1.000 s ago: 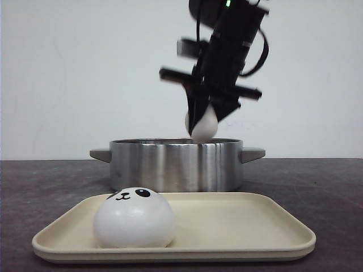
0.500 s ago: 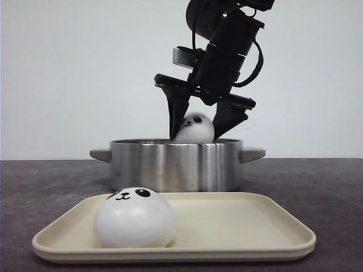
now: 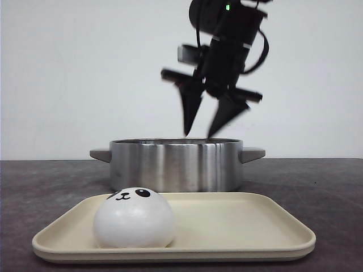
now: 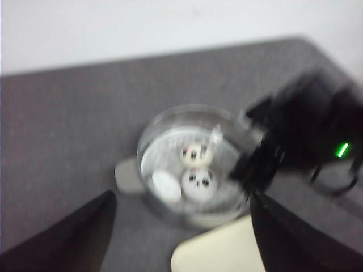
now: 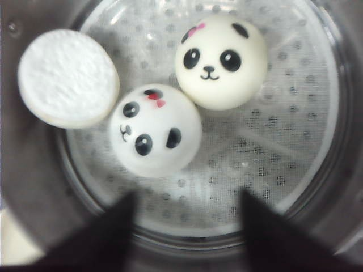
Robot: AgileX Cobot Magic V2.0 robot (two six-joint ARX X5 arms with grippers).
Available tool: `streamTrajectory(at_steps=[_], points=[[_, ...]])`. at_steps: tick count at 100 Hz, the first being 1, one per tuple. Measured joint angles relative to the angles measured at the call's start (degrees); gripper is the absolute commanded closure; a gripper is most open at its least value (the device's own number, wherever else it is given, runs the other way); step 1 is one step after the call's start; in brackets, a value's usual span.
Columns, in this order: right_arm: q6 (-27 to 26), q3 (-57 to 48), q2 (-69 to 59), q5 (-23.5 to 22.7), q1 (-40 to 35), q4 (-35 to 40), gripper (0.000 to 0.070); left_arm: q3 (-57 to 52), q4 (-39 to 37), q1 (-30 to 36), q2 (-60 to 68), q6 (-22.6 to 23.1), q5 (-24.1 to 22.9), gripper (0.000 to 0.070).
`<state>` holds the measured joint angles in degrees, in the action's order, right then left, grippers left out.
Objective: Steam buns
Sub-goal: 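Grasp the last panda bun on the tray with the left gripper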
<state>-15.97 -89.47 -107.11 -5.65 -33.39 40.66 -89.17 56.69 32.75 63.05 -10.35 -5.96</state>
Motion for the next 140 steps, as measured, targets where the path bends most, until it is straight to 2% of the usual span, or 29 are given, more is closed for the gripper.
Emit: streamTrajectory(at_steps=[21,32,45,52,61,67,85,114,140], points=[[1.2,-4.5,5.0,-0.3,-1.4,5.8,0.0681,13.2,-2.3,0.1,0.0,0.0,2.2,0.0272],[1.2,-4.7,11.8,0.0,-2.4,5.7,0.0681,21.0,-5.9,0.3,0.0,-1.9,5.6,0.0272],[1.2,-5.3,20.6,2.8,-3.7,5.4,0.0681,28.5,-10.5,1.1,0.5,-5.6,11.1,0.026],[1.3,-5.3,24.9,3.6,-3.7,5.0,0.0682,30.6,-11.3,2.0,1.8,-6.8,13.1,0.0215],[1.3,-5.3,29.7,4.4,-3.7,4.3,0.0683,31.2,-11.0,3.4,4.6,-7.6,13.7,0.0095],[1.3,-5.4,32.2,5.5,-3.6,3.8,0.0683,31.2,-11.5,4.5,7.0,-7.8,14.2,0.0061],[2.3,-5.4,36.7,8.5,-3.6,3.6,0.0683,31.2,-13.6,7.6,15.5,-9.0,14.9,0.0062],[2.3,-5.4,37.8,8.5,-3.6,3.9,0.0683,31.2,-16.7,12.3,26.8,-12.2,14.9,0.0063],[2.4,-5.4,37.9,8.5,-3.6,4.2,0.0683,31.2,-19.3,15.4,29.7,-13.0,14.9,0.0069]])
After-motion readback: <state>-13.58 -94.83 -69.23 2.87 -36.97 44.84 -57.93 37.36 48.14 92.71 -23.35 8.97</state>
